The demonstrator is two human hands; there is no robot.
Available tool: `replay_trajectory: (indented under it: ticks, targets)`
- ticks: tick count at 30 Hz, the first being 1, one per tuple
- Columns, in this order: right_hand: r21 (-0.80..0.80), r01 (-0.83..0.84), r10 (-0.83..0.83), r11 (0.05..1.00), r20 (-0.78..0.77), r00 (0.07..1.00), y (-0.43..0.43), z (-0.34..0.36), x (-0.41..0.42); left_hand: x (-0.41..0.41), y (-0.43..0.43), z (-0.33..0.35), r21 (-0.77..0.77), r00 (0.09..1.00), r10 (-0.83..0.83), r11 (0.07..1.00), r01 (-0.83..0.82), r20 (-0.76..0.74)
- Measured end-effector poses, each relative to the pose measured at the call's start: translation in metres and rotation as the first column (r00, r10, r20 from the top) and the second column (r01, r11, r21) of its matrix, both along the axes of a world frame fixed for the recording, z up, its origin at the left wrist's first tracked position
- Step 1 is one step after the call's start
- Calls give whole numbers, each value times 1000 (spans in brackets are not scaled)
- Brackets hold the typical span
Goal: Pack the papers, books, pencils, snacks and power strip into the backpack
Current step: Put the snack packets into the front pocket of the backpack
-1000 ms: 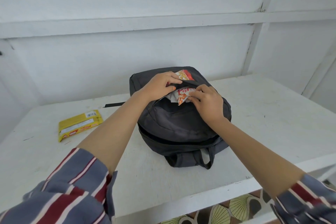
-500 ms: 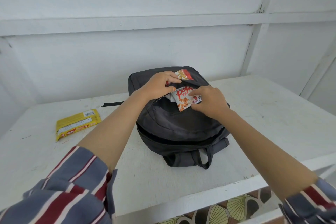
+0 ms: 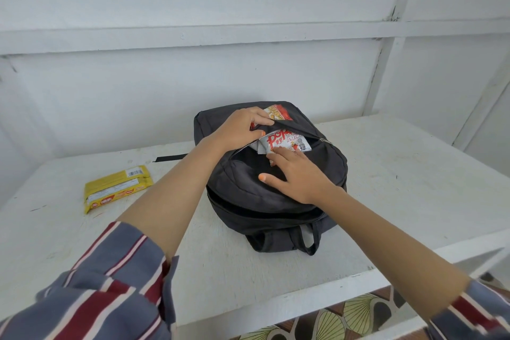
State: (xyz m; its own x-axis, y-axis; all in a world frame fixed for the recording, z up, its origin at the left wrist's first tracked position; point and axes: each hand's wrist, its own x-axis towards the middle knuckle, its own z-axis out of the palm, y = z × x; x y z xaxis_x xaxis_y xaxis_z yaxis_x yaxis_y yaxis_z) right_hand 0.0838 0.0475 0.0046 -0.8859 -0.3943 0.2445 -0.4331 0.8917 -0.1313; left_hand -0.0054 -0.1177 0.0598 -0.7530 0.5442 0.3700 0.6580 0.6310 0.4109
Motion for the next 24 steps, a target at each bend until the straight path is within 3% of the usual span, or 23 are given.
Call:
replay_trajectory:
  ticks: [11, 15, 24]
  targets:
    - [-37, 64, -64, 997, 17, 998, 11, 6, -27, 5, -1, 3, 8, 1000, -13, 1000, 13, 1]
    - [-125, 44, -36, 991, 64, 997, 17, 16, -34, 7, -1, 5, 30, 1000, -16, 999, 15, 13]
    - [-185, 13, -24, 983, -55, 998, 24, 19, -10, 4, -2, 3, 8, 1000, 17, 1000, -17, 9]
